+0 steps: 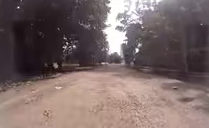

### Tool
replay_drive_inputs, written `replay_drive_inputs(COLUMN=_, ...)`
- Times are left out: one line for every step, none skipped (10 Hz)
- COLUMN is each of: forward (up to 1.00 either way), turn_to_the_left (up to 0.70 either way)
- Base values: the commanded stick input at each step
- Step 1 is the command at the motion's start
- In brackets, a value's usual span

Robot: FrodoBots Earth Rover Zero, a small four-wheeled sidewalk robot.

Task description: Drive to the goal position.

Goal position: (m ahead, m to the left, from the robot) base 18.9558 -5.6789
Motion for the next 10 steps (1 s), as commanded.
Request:
replay_drive_inputs(forward=0.7, turn_to_the_left=0.0)
replay_drive_inputs(forward=0.7, turn_to_the_left=0.0)
replay_drive_inputs(forward=0.7, turn_to_the_left=0.0)
replay_drive_inputs(forward=0.7, turn_to_the_left=0.0)
replay_drive_inputs(forward=0.7, turn_to_the_left=0.0)
replay_drive_inputs(forward=0.7, turn_to_the_left=0.0)
replay_drive_inputs(forward=0.7, turn_to_the_left=0.0)
replay_drive_inputs(forward=0.7, turn_to_the_left=0.0)
replay_drive_inputs(forward=0.7, turn_to_the_left=0.0)
replay_drive_inputs(forward=0.7, turn_to_the_left=0.0)
